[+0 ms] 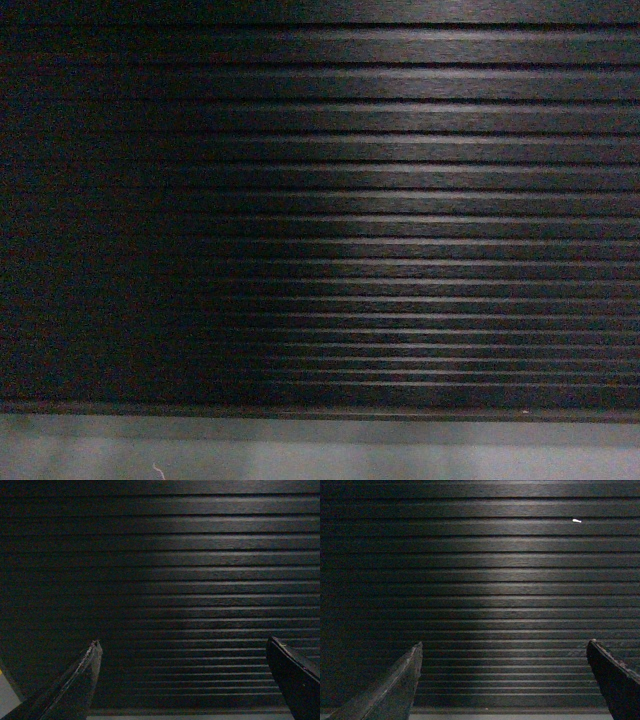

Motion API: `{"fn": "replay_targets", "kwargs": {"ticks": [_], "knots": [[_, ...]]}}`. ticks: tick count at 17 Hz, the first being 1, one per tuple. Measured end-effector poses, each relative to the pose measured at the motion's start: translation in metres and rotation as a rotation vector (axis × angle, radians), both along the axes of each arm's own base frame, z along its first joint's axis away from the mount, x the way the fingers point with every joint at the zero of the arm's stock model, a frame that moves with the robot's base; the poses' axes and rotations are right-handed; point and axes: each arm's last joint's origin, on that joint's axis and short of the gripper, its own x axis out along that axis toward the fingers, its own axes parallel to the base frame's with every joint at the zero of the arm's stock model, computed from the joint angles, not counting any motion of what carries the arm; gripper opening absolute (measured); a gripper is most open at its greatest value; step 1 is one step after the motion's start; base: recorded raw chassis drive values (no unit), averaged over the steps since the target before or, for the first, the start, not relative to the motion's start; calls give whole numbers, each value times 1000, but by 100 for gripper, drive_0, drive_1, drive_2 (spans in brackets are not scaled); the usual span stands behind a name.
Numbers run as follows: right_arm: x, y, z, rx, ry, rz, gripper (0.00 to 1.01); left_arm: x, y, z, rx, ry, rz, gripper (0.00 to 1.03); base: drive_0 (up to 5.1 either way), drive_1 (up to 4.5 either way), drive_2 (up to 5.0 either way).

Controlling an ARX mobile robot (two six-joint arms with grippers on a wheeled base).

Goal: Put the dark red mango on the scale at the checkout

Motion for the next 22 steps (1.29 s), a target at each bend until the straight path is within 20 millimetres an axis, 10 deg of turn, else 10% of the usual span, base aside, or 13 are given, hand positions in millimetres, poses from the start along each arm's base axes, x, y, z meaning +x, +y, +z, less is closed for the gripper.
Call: {"fn": "replay_targets", "kwargs": {"ticks": [22], "knots": [[0, 0, 0, -1, 0, 2, 98, 0, 0, 0, 5, 0, 1, 98, 0, 0, 0]]}}
